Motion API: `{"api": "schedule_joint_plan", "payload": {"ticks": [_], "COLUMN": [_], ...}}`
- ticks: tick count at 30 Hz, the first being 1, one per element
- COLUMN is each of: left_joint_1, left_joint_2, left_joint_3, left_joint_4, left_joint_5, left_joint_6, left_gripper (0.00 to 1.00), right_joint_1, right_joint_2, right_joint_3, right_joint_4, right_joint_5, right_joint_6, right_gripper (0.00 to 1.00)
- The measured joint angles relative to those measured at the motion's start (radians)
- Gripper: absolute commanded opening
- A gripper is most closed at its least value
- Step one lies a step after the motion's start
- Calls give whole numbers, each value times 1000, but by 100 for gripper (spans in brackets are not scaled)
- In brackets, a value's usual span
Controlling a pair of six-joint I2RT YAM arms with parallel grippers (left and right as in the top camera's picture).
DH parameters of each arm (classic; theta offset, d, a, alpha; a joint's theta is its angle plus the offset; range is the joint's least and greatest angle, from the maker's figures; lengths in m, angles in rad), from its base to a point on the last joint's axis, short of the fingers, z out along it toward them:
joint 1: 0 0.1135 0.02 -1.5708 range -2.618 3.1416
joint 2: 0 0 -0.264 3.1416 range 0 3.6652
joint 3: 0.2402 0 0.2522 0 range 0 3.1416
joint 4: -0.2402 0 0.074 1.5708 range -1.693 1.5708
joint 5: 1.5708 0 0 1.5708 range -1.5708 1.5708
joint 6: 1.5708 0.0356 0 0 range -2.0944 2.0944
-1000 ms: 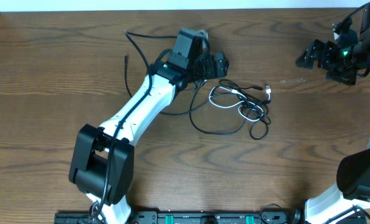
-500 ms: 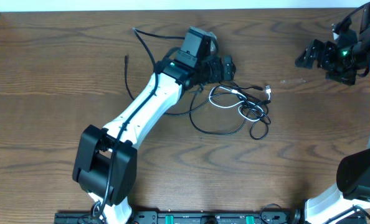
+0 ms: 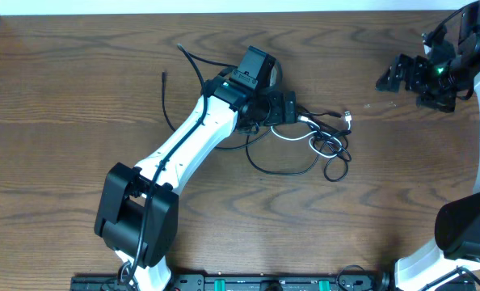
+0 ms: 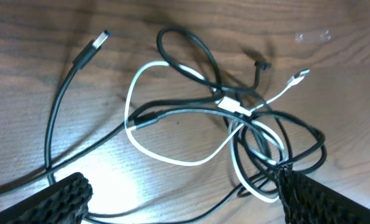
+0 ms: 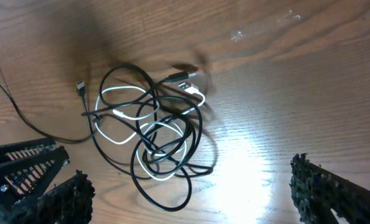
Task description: Untangle cables
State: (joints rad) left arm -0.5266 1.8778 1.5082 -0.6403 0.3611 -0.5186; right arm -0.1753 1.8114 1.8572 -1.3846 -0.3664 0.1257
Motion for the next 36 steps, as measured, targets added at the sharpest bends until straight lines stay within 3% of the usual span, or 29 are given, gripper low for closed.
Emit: {"api": "schedule_joint_plan", "payload": {"ticks": [36], "left_joint_1": [0], "left_joint_2": [0], "left_joint_3": [0], "left_joint_4": [17], "left_joint_5": [0], "left_joint_6": [27], "left_gripper": [98], "right_joint_1": [0], "right_joint_2": [0], "right_joint_3": [0], "right_joint_4": [-25], "right_joint_5": [0], "right_joint_6": [-1], "right_gripper": [99]}}
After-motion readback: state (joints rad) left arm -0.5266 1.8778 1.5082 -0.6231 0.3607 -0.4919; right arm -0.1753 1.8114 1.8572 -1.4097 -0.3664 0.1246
